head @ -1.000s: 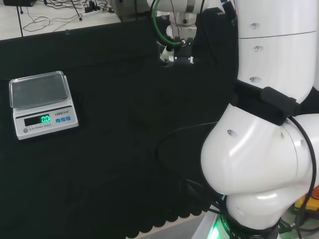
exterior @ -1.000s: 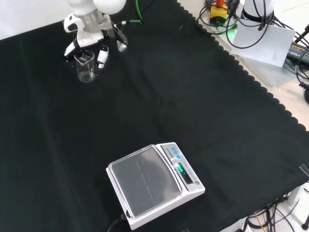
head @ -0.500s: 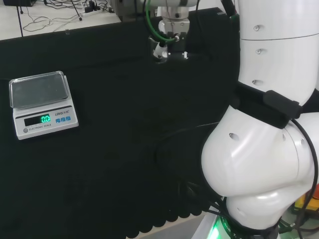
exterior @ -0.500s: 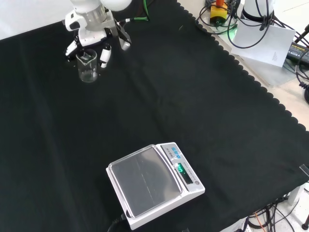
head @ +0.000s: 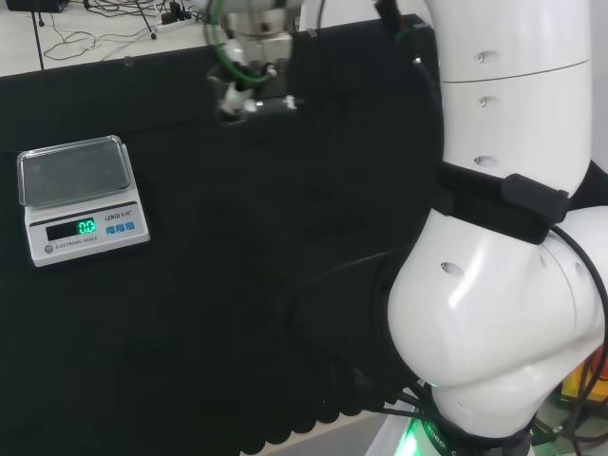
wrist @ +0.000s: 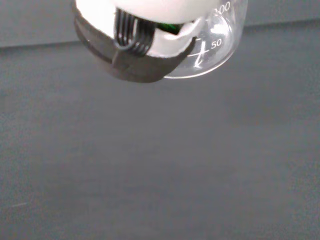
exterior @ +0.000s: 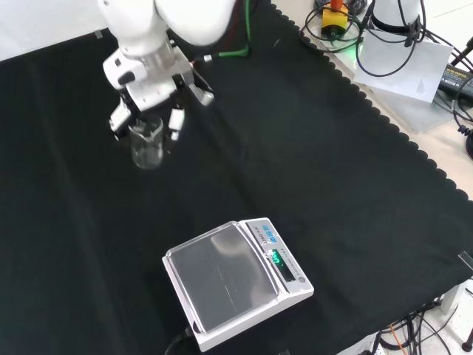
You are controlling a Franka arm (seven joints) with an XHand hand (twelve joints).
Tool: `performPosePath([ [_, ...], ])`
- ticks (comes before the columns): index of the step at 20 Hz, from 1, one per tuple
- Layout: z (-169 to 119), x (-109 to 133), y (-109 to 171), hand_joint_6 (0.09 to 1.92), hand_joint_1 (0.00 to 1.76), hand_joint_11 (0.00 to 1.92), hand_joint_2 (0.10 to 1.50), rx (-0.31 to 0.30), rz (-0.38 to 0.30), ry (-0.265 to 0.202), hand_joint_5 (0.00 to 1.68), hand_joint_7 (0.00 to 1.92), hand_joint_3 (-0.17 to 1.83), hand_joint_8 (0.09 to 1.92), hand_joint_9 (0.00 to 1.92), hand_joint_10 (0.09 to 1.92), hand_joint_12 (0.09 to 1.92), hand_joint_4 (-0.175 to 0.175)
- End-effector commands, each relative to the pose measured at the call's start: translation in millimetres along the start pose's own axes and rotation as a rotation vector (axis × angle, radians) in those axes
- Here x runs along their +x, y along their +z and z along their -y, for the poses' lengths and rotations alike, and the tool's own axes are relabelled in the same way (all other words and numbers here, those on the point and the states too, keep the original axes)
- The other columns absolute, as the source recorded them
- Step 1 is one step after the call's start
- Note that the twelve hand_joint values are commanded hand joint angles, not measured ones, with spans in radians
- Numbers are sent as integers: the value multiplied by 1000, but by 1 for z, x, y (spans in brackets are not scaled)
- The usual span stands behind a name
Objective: Put the beaker on the electronic balance.
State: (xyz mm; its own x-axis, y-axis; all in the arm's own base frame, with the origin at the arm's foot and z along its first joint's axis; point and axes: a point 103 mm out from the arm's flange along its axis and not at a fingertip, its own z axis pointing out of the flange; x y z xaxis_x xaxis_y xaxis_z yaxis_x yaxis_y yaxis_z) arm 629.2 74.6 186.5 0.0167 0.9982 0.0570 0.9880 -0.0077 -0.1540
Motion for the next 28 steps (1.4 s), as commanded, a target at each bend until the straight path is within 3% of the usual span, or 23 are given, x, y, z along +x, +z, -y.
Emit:
performPosePath([
  [1, 18, 143, 8, 1316, 1197, 1166, 851, 30, 40, -306, 833, 891, 710, 1461, 979, 1269, 978, -14],
  [6, 35, 198, 14, 1312, 1198, 1159, 844, 47, 22, -425, 838, 895, 718, 1456, 985, 1262, 983, -13],
  [11, 44, 223, 23, 1310, 1198, 1153, 843, 70, 19, -481, 841, 895, 720, 1455, 989, 1260, 984, -12],
  [28, 30, 238, 64, 1314, 1200, 1147, 846, 151, 60, -485, 830, 903, 714, 1448, 994, 1253, 991, -20],
])
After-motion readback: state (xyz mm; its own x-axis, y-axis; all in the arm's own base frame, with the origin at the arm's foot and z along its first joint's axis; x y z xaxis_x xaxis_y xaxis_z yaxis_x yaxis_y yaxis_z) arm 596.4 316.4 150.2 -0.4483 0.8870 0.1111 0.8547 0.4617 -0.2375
